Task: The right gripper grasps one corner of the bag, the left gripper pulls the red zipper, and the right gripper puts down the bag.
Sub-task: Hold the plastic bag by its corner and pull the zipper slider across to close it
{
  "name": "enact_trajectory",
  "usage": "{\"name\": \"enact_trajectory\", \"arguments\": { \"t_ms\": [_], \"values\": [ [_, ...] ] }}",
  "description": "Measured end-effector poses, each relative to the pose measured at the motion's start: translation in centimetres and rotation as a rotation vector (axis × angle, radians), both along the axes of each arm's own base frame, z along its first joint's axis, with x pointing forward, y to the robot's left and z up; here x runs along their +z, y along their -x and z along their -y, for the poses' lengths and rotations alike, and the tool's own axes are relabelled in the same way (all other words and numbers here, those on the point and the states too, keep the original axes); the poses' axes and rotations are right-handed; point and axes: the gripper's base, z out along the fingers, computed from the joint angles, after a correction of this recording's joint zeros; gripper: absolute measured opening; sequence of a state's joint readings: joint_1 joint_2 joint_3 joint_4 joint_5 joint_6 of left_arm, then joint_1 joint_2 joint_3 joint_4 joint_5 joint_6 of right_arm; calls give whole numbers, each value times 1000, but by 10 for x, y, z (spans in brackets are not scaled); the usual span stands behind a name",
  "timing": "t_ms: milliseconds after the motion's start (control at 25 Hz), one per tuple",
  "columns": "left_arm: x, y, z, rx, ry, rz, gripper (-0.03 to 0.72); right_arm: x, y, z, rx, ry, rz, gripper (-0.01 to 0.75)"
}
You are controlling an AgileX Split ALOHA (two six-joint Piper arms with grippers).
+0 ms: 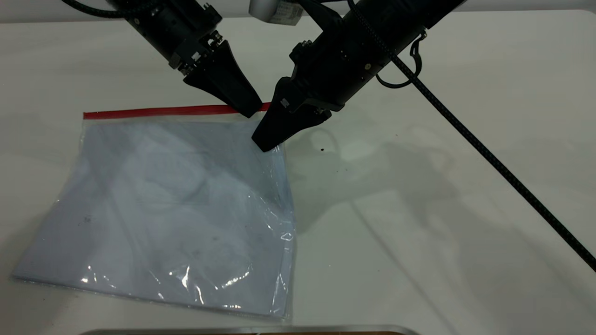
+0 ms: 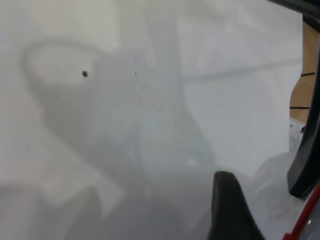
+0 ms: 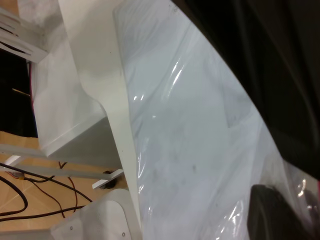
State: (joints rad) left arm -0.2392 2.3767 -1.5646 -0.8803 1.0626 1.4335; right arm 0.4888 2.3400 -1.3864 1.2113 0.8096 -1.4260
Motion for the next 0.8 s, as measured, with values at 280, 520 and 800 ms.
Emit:
{"name": "enact_trajectory", "arguments": {
  "t_ms": [280, 520, 800],
  "values": [
    [-1, 0, -2, -27, -29, 14, 456, 0, 0, 0, 13, 6, 4, 33],
    [-2, 0, -4, -36, -44, 17, 349, 0, -2, 5, 11, 9, 1, 34],
    [-2, 0, -4, -39, -42, 20, 158, 0, -4, 7, 4, 12, -1, 36]
  ]
}}
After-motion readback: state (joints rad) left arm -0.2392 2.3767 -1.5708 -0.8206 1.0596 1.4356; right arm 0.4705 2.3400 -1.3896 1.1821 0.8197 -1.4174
